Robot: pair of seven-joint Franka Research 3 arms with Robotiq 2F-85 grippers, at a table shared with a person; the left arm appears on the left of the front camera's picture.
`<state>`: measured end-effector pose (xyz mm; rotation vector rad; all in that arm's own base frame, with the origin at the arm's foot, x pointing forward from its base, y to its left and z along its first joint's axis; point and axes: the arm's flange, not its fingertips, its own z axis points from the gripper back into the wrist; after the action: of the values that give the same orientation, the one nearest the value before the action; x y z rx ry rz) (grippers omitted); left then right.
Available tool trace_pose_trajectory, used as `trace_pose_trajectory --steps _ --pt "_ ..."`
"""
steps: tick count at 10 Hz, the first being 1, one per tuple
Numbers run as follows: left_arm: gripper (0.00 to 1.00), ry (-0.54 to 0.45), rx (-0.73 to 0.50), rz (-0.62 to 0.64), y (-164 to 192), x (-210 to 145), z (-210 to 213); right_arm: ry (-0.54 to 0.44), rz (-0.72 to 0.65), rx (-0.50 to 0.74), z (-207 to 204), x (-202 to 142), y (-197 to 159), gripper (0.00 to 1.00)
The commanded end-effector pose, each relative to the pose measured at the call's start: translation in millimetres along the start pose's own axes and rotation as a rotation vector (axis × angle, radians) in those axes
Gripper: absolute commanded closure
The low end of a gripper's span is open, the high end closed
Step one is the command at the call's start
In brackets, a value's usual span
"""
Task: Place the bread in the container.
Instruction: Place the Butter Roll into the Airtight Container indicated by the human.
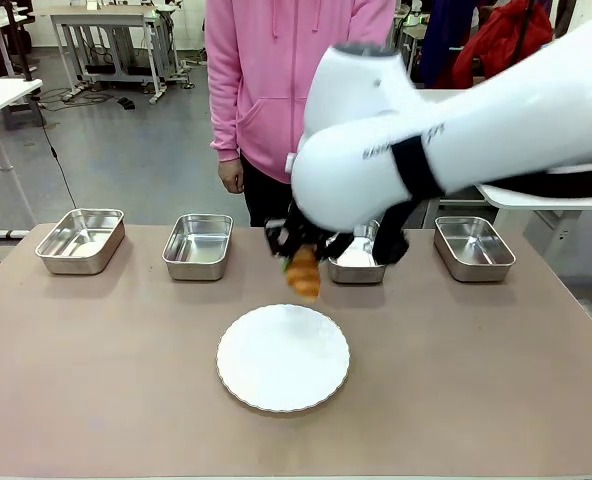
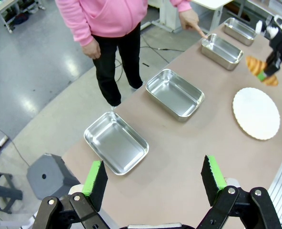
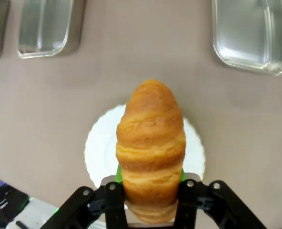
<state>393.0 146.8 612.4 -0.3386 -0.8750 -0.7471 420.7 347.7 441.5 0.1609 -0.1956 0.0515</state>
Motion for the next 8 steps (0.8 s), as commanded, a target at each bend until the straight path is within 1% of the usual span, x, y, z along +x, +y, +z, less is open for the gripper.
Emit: trace_pose_trajectory --steps 1,4,7,8 --pt "0.0 -0.012 -0.007 -0.006 -1 0 1 -0.017 0.04 -0.039 5 42 -21 0.58" --pt "0.0 -0.012 -0.007 -0.006 -1 0 1 -0.012 0.046 -0.056 -6 100 -70 0.58" --pt "0.0 -0.012 -0.007 -0.006 -1 0 1 -0.028 0.059 -0.087 -28 125 -105 0.58" --pt "0.0 -0.012 -0.007 -0.006 -1 0 1 -0.072 0.074 -0.067 -35 129 -115 0.58"
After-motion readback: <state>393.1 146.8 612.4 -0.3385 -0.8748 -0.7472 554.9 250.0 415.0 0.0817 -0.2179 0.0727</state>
